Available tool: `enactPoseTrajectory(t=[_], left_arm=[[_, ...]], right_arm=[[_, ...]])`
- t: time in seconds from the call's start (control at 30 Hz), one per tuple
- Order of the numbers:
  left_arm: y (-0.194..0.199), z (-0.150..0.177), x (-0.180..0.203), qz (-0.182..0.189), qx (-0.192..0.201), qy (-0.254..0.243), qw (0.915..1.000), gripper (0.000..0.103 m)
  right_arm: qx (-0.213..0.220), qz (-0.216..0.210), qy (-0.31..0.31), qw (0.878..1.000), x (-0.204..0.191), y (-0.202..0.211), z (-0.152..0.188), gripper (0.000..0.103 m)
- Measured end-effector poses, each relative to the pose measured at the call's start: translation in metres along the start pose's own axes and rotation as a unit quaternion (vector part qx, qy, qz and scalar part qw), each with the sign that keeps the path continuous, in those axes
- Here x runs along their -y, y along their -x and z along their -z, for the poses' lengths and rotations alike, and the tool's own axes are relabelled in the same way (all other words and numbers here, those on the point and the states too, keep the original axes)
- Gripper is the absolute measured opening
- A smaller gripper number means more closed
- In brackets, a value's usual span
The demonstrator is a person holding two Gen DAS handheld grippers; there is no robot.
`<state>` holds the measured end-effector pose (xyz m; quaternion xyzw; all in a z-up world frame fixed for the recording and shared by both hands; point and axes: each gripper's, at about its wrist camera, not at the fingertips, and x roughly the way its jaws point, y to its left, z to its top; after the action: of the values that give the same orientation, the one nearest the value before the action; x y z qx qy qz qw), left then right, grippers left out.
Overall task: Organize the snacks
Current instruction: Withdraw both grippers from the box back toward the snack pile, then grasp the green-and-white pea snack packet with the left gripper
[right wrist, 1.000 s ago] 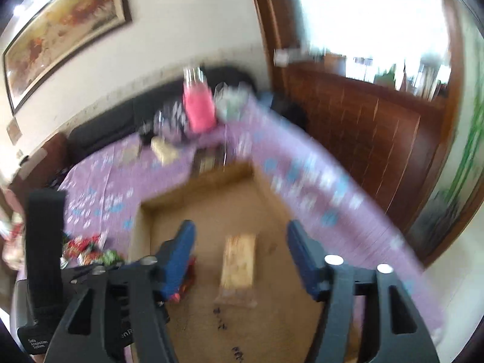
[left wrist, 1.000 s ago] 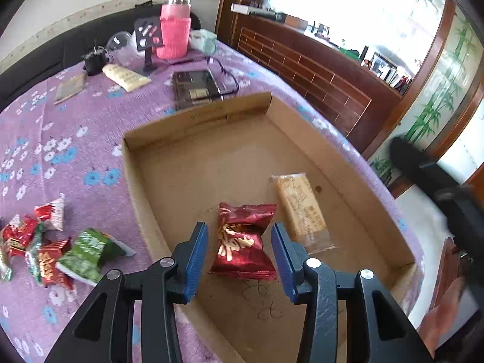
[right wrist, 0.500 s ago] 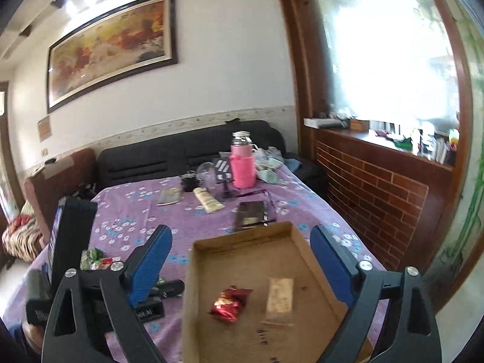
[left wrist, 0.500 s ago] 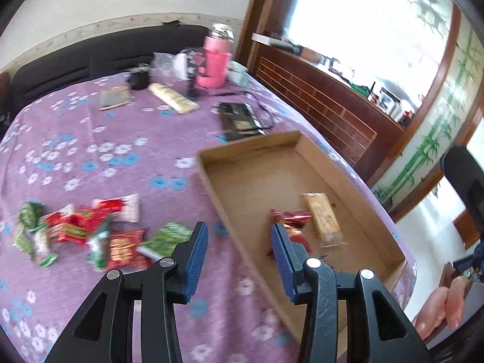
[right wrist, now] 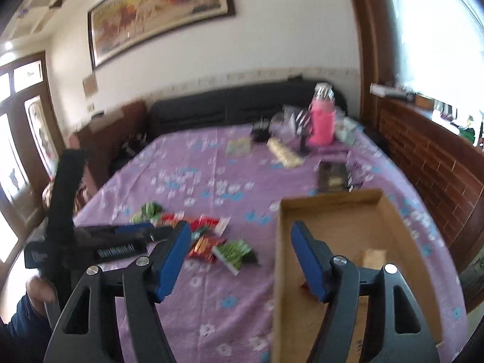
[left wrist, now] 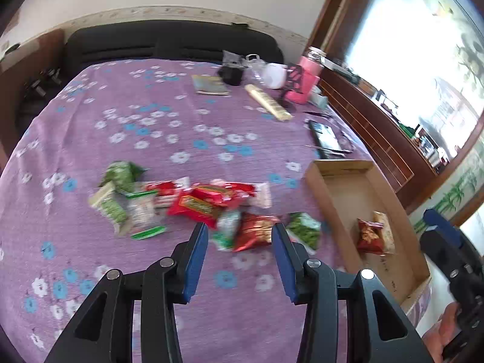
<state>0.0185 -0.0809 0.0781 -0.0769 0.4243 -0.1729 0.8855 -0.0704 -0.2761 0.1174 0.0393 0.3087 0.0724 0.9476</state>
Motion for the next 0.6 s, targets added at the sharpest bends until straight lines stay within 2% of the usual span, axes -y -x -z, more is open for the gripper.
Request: enactPoseTrajectory(t=[0.13, 0.27, 0.3, 0.37, 0.43, 0.6], left_arm=[[0.005, 0.002, -0.032, -0.021, -0.004, 0.036, 0.9991, 0.046], [0.001, 0.002, -0.068, -0.05, -0.027, 0.084, 0.9948, 0.047], [0.0, 0.004, -0.077, -0.054, -0.03, 0.094, 0.9937, 0.056], [-0.002, 0.004, -0.094, -0.074, -0.034, 0.113, 0.9902, 0.062], [-0.006, 0.002, -0.105, -0.088, -0.044, 0.124, 0.9874, 0.063], [-0.019, -0.008, -0.126, -0.094, -0.058, 0.159, 0.9811, 0.063]], right_arm=[[-0.058, -0.004, 0.008, 0.998, -0.006, -0.023, 0.003, 0.068], [-0.103, -0.001, 0.009, 0.995, 0.003, -0.042, 0.003, 0.068], [-0.108, -0.001, 0.005, 0.994, 0.006, -0.045, 0.003, 0.068], [-0.111, -0.002, -0.006, 0.994, 0.011, -0.046, 0.005, 0.068], [-0.108, -0.006, -0.011, 0.994, 0.013, -0.045, 0.007, 0.068], [-0.114, -0.019, -0.026, 0.993, 0.014, -0.049, 0.013, 0.068]])
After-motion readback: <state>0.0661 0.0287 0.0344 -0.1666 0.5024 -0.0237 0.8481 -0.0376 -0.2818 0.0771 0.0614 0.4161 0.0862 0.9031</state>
